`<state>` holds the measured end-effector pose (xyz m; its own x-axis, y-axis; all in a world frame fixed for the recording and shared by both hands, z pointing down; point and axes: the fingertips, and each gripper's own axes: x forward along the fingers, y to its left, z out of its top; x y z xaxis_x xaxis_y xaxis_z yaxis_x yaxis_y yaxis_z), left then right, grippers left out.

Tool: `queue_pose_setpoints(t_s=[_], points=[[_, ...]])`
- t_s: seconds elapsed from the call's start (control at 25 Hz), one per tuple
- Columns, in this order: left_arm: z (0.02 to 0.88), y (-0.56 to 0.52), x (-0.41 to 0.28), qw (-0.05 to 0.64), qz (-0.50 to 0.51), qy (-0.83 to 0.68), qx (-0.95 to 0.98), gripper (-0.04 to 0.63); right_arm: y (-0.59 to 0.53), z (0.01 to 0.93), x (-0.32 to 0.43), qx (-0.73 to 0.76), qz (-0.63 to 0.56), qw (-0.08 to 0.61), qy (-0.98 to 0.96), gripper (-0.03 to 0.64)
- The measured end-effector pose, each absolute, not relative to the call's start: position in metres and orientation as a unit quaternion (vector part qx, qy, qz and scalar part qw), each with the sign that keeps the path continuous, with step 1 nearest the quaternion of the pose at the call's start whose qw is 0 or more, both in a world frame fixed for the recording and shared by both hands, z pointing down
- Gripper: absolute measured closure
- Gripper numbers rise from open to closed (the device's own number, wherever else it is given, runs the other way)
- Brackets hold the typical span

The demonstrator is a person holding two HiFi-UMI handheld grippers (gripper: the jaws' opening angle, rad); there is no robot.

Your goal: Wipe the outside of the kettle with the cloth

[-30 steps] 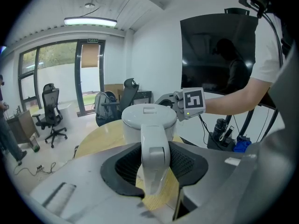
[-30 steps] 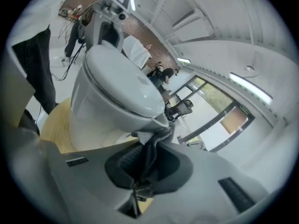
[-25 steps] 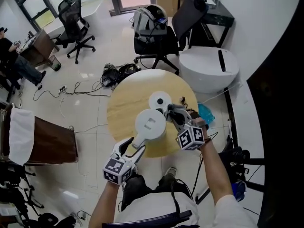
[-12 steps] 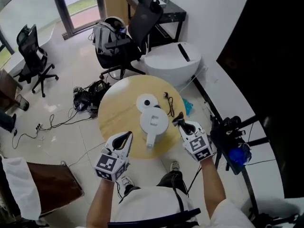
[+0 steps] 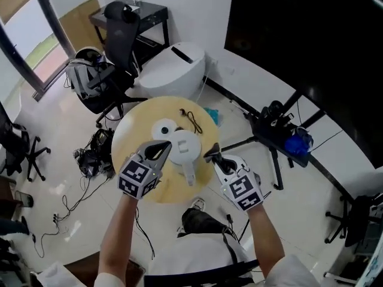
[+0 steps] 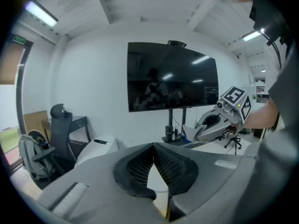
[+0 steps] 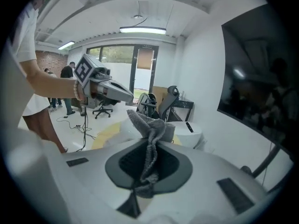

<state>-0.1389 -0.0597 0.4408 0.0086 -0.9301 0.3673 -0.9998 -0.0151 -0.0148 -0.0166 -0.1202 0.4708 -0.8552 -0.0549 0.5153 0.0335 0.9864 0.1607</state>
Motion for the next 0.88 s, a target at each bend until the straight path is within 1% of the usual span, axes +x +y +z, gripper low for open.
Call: queue_pose_setpoints(t_s=[0.24,0.48,0.68,0.88], points=[[0.464,-0.084,-0.147,0.148,0.18,-0.621,0.748,0.595,-0.119,0.466,-0.033,0.035,-0.047,0.252,-0.966,0.584],[0.477,-0.097,-0.145,0.158,0.181,-0.561,0.792,0.595,-0.114,0.471,-0.039,0.075,-0.034,0.268,-0.96,0.584],[0.496,-0.1,-0.146,0.159,0.212,-0.485,0.833,0.595,-0.101,0.461,-0.041,0.15,-0.009,0.268,-0.952,0.584],[0.509,-0.102,-0.14,0.13,0.253,-0.421,0.861,0.595,-0.075,0.456,-0.036,0.257,0.003,0.27,-0.928,0.584]])
